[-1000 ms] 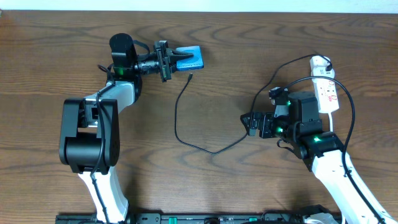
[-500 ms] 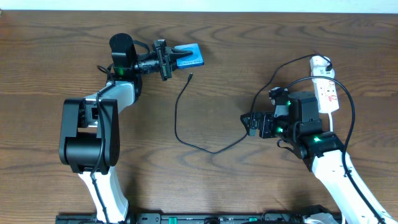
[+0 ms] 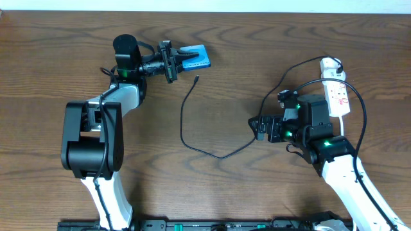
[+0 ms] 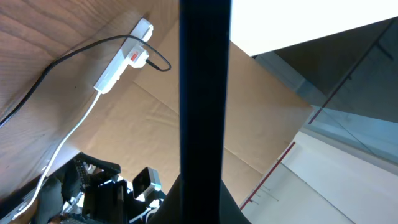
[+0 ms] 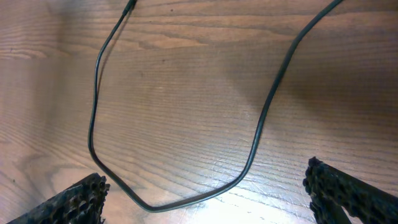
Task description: Plug charger to phone and switch on socket
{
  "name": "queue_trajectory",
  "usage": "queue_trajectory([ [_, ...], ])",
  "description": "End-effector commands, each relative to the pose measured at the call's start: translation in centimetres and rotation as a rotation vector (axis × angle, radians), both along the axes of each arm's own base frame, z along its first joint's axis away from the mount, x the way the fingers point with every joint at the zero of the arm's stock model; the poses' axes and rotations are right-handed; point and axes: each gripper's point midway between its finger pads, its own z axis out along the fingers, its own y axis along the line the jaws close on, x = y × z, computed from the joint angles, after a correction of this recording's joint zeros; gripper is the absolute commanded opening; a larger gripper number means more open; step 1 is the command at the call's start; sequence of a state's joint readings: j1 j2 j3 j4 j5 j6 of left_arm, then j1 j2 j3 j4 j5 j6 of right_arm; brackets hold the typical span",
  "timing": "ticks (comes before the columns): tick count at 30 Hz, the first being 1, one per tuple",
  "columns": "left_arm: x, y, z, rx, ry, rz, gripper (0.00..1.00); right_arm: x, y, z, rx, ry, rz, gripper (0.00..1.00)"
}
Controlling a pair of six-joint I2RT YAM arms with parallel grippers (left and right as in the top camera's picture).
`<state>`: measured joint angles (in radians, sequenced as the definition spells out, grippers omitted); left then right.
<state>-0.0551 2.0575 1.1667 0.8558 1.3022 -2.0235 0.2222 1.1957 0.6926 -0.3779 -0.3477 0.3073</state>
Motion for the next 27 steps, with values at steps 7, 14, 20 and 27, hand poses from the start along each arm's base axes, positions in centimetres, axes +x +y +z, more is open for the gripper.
queue_trajectory([
  [7,0.5,0.1,1.4,-0.012,-0.005,0.009,0.07,-0.1,1.0,0.8,0.056,-0.001,0.016,0.99],
  [14,0.5,0.2,1.4,0.000,-0.051,0.009,0.07,1.2,3.3,3.3,0.170,-0.076,0.022,0.94],
  [20,1.2,1.4,1.4,0.015,-0.092,0.046,0.07,2.0,6.5,3.7,0.139,-0.153,0.028,0.89],
  [27,2.0,5.7,1.4,0.036,-0.156,0.103,0.07,3.5,10.5,2.6,0.083,-0.151,0.062,0.86],
])
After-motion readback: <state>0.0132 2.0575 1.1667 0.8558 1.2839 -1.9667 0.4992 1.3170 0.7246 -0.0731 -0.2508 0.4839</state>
